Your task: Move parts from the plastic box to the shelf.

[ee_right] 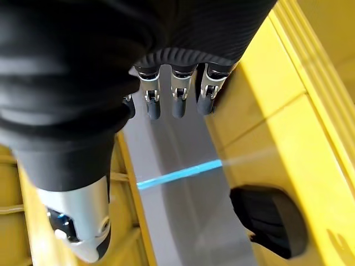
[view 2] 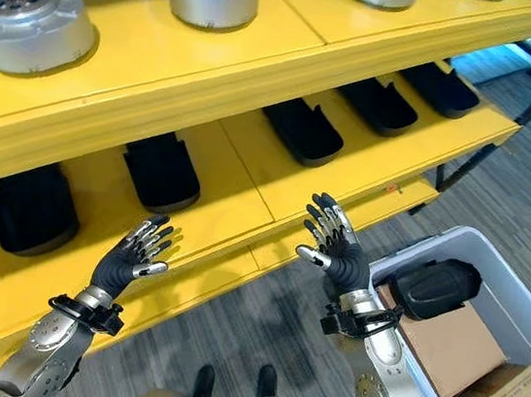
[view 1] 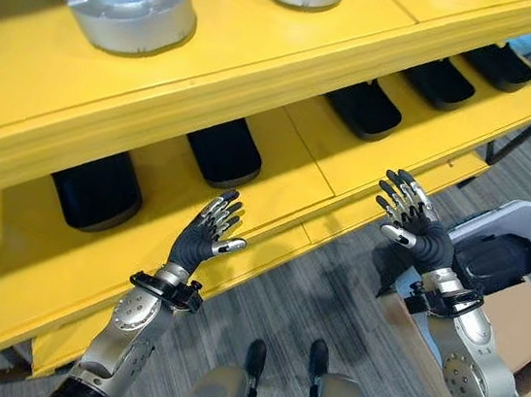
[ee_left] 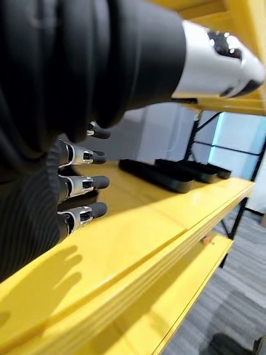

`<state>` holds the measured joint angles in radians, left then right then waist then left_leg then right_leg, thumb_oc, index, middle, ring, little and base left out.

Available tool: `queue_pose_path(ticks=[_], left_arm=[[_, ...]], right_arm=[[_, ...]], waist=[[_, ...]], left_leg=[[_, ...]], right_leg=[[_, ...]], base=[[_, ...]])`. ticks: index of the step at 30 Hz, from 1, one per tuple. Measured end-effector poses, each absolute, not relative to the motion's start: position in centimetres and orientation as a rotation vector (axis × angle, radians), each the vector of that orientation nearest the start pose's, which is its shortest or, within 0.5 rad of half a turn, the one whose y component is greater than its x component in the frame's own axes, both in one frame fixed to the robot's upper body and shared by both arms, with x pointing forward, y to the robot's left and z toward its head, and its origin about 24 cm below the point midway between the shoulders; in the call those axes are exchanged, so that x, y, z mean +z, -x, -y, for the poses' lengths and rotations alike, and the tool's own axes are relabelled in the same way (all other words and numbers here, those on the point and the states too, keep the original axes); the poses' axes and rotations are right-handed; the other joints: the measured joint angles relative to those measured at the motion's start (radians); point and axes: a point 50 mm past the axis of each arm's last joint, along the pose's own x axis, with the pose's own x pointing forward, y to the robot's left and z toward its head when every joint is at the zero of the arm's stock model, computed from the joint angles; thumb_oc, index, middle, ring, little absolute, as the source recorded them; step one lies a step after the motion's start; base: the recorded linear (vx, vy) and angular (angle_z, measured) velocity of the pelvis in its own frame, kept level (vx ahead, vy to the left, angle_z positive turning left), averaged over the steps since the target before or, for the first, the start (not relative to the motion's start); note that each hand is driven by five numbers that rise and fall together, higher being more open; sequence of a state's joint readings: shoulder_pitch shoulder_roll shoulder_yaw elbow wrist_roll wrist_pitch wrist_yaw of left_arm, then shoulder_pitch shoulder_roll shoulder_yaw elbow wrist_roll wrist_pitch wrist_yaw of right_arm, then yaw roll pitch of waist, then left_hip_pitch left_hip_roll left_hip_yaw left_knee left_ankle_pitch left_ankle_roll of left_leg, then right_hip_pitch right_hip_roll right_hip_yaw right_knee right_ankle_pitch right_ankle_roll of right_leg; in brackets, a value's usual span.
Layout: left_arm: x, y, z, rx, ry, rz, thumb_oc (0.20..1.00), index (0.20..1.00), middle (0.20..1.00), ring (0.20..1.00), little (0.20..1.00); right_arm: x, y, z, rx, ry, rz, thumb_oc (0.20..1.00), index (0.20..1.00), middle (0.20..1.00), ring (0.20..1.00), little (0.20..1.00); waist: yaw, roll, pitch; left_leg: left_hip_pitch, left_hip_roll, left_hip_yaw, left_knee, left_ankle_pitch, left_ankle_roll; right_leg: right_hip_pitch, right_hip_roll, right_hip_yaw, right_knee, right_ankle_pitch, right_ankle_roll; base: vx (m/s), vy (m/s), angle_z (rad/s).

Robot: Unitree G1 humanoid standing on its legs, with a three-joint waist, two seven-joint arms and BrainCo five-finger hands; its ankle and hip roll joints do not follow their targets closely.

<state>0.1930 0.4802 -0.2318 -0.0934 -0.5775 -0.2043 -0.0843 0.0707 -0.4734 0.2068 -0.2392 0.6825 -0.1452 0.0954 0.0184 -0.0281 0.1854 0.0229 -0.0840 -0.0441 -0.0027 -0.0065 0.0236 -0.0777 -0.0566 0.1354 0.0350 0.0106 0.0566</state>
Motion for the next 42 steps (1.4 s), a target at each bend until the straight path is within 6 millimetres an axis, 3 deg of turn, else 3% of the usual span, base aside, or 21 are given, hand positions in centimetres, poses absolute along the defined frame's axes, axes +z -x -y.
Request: queue_pose_path(ticks=[5,6,7,8,9,10,11,12,14,15,16,17,20,22,26,32,36,37,39,40,42], left_arm=[[4.0,-20.9,-18.7,-0.251,0.145,-0.001,1.000,1.000,1.000,1.000,1.000],[4.0,-20.8,-18.9,-0.239,0.141,-0.004,1.000,1.000,1.000,1.000,1.000],[4.0,-20.8,-19.3,-0.217,0.133,-0.005,1.000,1.000,1.000,1.000,1.000],[3.9,-20.8,-19.4,-0.209,0.131,-0.007,1.000,1.000,1.000,1.000,1.000],[3.8,-20.9,-19.1,-0.195,0.154,-0.004,1.000,1.000,1.000,1.000,1.000],[3.7,-20.9,-18.8,-0.189,0.172,0.000,1.000,1.000,1.000,1.000,1.000],[3.7,-20.9,-18.8,-0.183,0.175,0.000,1.000,1.000,1.000,1.000,1.000],[3.7,-20.8,-19.1,-0.173,0.167,-0.003,1.000,1.000,1.000,1.000,1.000],[3.8,-20.8,-19.6,-0.158,0.154,-0.001,1.000,1.000,1.000,1.000,1.000],[3.9,-20.8,-19.9,-0.156,0.144,0.000,1.000,1.000,1.000,1.000,1.000],[4.0,-20.8,-20.4,-0.151,0.121,-0.002,1.000,1.000,1.000,1.000,1.000],[3.6,-20.8,-20.3,-0.139,0.137,-0.015,1.000,1.000,1.000,1.000,1.000],[3.1,-20.3,-19.9,-0.122,0.173,-0.026,1.000,1.000,1.000,1.000,1.000],[3.2,-20.6,-19.3,-0.122,0.202,-0.009,1.000,1.000,1.000,1.000,1.000],[3.2,-20.8,-18.7,-0.119,0.237,0.000,1.000,1.000,1.000,1.000,1.000],[3.3,-20.9,-18.7,-0.119,0.236,0.007,1.000,1.000,1.000,1.000,1.000],[3.1,-21.0,-19.2,-0.118,0.213,-0.006,1.000,1.000,1.000,1.000,1.000],[3.1,-21.0,-19.0,-0.124,0.216,-0.007,1.000,1.000,1.000,1.000,1.000],[2.6,-20.6,-18.7,-0.131,0.222,-0.033,1.000,1.000,1.000,1.000,1.000],[2.5,-20.6,-18.7,-0.132,0.223,-0.036,1.000,1.000,1.000,1.000,1.000],[2.4,-20.6,-18.6,-0.135,0.224,-0.038,1.000,1.000,1.000,1.000,1.000]], right_arm=[[8.7,-22.9,16.0,0.387,-0.264,0.150,1.000,1.000,1.000,1.000,1.000],[8.8,-23.1,15.2,0.417,-0.268,0.147,1.000,1.000,1.000,1.000,1.000],[9.0,-23.6,14.5,0.437,-0.282,0.158,1.000,1.000,1.000,1.000,1.000],[8.9,-23.8,14.0,0.434,-0.305,0.163,1.000,1.000,1.000,1.000,1.000],[8.6,-24.5,13.9,0.406,-0.317,0.154,1.000,1.000,1.000,1.000,1.000],[8.3,-24.9,13.5,0.406,-0.312,0.138,1.000,1.000,1.000,1.000,1.000],[8.3,-25.0,13.3,0.414,-0.304,0.136,1.000,1.000,1.000,1.000,1.000],[8.4,-25.0,12.9,0.432,-0.297,0.136,1.000,1.000,1.000,1.000,1.000],[8.3,-25.0,12.7,0.438,-0.296,0.129,1.000,1.000,1.000,1.000,1.000],[8.2,-24.9,12.7,0.435,-0.301,0.127,1.000,1.000,1.000,1.000,1.000],[7.9,-24.7,12.6,0.430,-0.312,0.116,1.000,1.000,1.000,1.000,1.000],[7.5,-24.6,12.9,0.419,-0.304,0.099,1.000,1.000,1.000,1.000,1.000],[7.3,-24.5,13.4,0.410,-0.280,0.082,1.000,1.000,1.000,1.000,1.000],[7.1,-24.4,13.8,0.404,-0.263,0.069,1.000,1.000,1.000,1.000,1.000],[6.8,-23.9,15.2,0.364,-0.242,0.056,1.000,1.000,1.000,1.000,1.000],[6.7,-23.7,16.5,0.312,-0.230,0.054,1.000,1.000,1.000,1.000,1.000],[6.9,-23.6,16.1,0.319,-0.256,0.067,1.000,1.000,1.000,1.000,1.000],[7.2,-23.4,16.3,0.317,-0.257,0.081,1.000,1.000,1.000,1.000,1.000],[7.3,-22.9,16.4,0.314,-0.262,0.092,1.000,1.000,1.000,1.000,1.000],[7.4,-22.9,16.4,0.316,-0.265,0.094,1.000,1.000,1.000,1.000,1.000],[7.4,-22.9,16.5,0.312,-0.266,0.096,1.000,1.000,1.000,1.000,1.000]], waist=[[-0.025,-0.008,-0.029],[-0.002,-0.005,-0.028],[0.022,-0.005,-0.025],[0.024,0.005,-0.019],[0.030,0.019,-0.020],[0.037,0.063,-0.015],[0.046,0.080,-0.015],[0.052,0.088,-0.012],[0.049,0.067,-0.021],[0.046,0.047,-0.026],[0.036,-0.003,-0.038],[0.029,0.005,-0.040],[0.024,0.042,-0.049],[0.007,0.043,-0.051],[-0.029,0.046,-0.055],[-0.037,0.043,-0.056],[0.008,-0.012,-0.041],[0.007,-0.024,-0.032],[0.007,-0.042,-0.024],[-0.001,-0.049,-0.020],[-0.005,-0.050,-0.007]], left_leg=[[0.032,0.010,0.102,-0.010,-0.028,0.023],[0.032,0.025,0.163,-0.017,-0.025,0.031],[0.028,0.045,0.238,-0.009,-0.033,0.045],[0.030,0.062,0.304,-0.012,-0.022,0.064],[0.032,0.081,0.341,-0.010,-0.023,0.065],[0.036,0.118,0.388,-0.014,-0.022,0.061],[0.037,0.134,0.417,-0.015,-0.032,0.058],[0.041,0.137,0.430,-0.016,-0.036,0.055],[0.056,0.124,0.449,-0.031,-0.030,0.035],[0.057,0.113,0.446,-0.032,-0.030,0.026],[0.060,0.080,0.444,-0.028,-0.030,0.005],[0.062,0.087,0.434,-0.018,-0.030,-0.021],[0.065,0.121,0.363,-0.039,-0.020,-0.039],[0.068,0.131,0.362,-0.048,-0.012,-0.050],[0.065,0.185,0.348,-0.040,-0.014,-0.073],[0.054,0.248,0.329,0.011,-0.027,-0.084],[-0.058,0.288,0.229,0.317,-0.044,-0.081],[-0.135,0.291,0.140,0.473,-0.032,-0.096],[-0.206,0.272,0.059,0.554,-0.042,-0.109],[-0.222,0.267,0.059,0.526,-0.043,-0.110],[-0.233,0.252,0.058,0.287,-0.034,-0.111]], right_leg=[[-0.032,0.034,0.096,0.034,0.030,0.015],[-0.078,0.052,0.055,0.059,0.058,0.046],[-0.094,0.044,-0.070,0.028,0.097,0.071],[-0.100,0.010,-0.211,0.034,0.062,0.000],[-0.107,-0.063,-0.494,0.096,0.021,-0.069],[-0.114,-0.122,-0.614,0.156,-0.002,-0.038],[-0.119,-0.160,-0.649,0.199,-0.009,-0.013],[-0.115,-0.210,-0.635,0.210,-0.007,0.008],[-0.080,-0.256,-0.580,0.157,0.009,0.047],[-0.062,-0.266,-0.548,0.126,0.017,0.059],[-0.026,-0.283,-0.506,0.075,0.039,0.062],[-0.016,-0.261,-0.494,0.051,0.084,0.074],[0.015,-0.181,-0.482,-0.073,0.131,0.050],[0.030,-0.149,-0.477,-0.119,0.152,0.039],[0.036,-0.104,-0.480,-0.128,0.133,0.022],[0.034,-0.042,-0.475,-0.124,0.102,-0.014],[0.048,-0.010,-0.423,-0.122,0.070,-0.064],[0.066,-0.011,-0.413,-0.132,0.070,-0.079],[0.075,-0.014,-0.410,-0.132,0.065,-0.103],[0.070,-0.018,-0.406,-0.132,0.062,-0.106],[0.044,-0.016,-0.411,-0.132,0.062,-0.108]], base=[[-0.05,0.055,-0.72],[-0.15,-0.017,-1.66],[-0.14,-0.016,-1.82],[-0.10,-0.044,-1.59],[0.02,-0.023,-1.24],[0.02,-0.018,-1.31],[0.06,-0.062,-1.27],[0.01,-0.115,-0.97],[0.01,-0.137,-0.55],[0.08,-0.185,-0.20],[0.09,-0.183,-0.03],[0.16,-0.250,-0.31],[0.10,-0.151,-0.52],[0.20,-0.400,-0.20],[0.15,-0.333,-0.08],[0.09,-0.263,-0.09],[0.09,-0.196,-0.39],[0.06,-0.032,-0.45],[0.13,0.026,-0.20],[0.16,0.092,-0.05],[0.17,0.160,-0.10]])
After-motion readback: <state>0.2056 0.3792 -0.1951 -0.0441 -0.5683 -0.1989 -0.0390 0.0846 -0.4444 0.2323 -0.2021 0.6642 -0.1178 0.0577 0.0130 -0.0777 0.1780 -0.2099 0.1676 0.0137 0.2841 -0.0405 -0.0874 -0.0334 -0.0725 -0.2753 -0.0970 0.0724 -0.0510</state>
